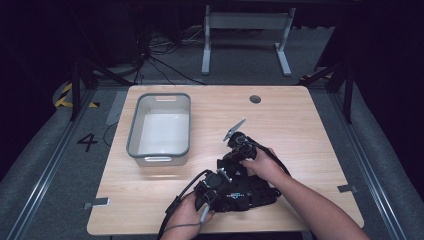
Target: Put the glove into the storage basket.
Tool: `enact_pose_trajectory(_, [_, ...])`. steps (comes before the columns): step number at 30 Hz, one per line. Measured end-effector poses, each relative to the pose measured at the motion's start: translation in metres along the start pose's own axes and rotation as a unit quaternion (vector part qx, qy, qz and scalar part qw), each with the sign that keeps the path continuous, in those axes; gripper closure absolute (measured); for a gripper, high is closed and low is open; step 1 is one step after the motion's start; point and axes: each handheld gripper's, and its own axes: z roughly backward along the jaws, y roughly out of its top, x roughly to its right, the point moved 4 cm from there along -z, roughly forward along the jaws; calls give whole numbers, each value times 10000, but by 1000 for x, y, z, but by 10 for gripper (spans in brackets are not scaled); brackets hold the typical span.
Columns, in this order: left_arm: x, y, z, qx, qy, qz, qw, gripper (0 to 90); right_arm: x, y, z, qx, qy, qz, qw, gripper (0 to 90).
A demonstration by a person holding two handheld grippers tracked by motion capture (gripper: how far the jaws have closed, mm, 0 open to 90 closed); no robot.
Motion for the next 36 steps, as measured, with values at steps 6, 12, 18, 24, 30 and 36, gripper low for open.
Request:
enact_pose_trajectory(6, [1, 0, -2, -95, 129, -78, 9998, 760, -3, 1, 1, -3, -110, -22, 9999, 868])
enact_pose_trajectory(12, [4, 0, 4, -43, 74, -215, 9997, 848, -6, 0, 12, 82, -167, -28, 9998, 873])
enact_pose_trajectory(18, [10, 0, 31, 277, -80, -303, 9991, 847, -9, -4, 48, 401, -234, -77, 9989, 874])
enact_pose_trajectory(24, [5, -2, 51, 488, -4, -307, 9983, 847, -11, -15, 85, 719, -272, -237, 9968, 874])
enact_pose_trajectory(30, [-7, -1, 65, 609, 304, -312, 9972, 848, -17, -31, 110, 1070, -328, -331, 9932, 875])
enact_pose_trajectory(36, [-18, 5, 68, 636, 459, -327, 9964, 849, -28, -54, 125, 1327, -338, -436, 9896, 875])
